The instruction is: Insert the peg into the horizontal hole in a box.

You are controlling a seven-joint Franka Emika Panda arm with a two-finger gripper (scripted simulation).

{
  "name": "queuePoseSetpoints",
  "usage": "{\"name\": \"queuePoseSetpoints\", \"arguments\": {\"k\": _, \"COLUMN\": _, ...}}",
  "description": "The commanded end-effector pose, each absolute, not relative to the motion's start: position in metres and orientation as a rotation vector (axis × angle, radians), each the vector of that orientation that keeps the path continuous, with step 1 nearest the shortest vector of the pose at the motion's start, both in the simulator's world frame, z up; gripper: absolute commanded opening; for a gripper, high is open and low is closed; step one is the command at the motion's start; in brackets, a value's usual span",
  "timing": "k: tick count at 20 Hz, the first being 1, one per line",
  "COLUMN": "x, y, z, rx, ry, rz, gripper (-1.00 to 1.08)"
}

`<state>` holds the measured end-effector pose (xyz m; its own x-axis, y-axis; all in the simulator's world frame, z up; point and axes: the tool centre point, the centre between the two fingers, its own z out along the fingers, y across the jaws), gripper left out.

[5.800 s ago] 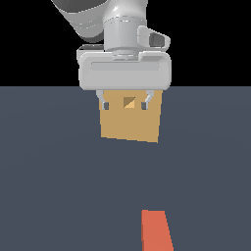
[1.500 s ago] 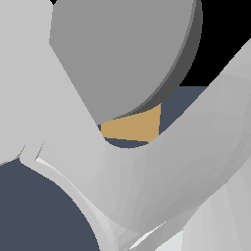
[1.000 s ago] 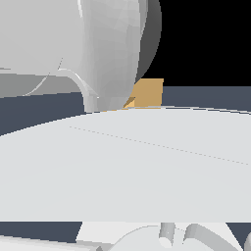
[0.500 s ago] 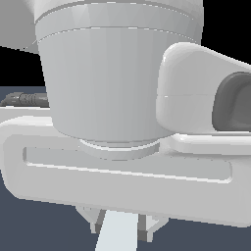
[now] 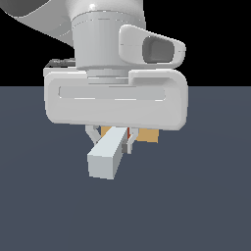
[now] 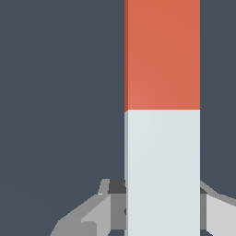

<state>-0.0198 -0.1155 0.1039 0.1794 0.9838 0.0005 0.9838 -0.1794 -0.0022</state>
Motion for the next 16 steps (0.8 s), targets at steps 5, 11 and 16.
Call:
{"name": "queuePoseSetpoints", "arguments": {"k": 5, "x": -0.025, "y": -0.066, "z": 0.126, "rx": -2.441, "ry": -1.978, "rz": 0.000, "gripper": -1.00}}
{"name": "queuePoseSetpoints", "arguments": {"k": 11, "x": -0.026, "y": -0.039, "z": 0.138, "rx": -2.455, "ry": -1.960, "rz": 0.000, "gripper": -1.00}}
{"name": "queuePoseSetpoints", "arguments": {"k": 16, "x": -0.026, "y": -0.032, "z": 0.141, "rx": -2.459, "ry": -1.955, "rz": 0.000, "gripper": -1.00}}
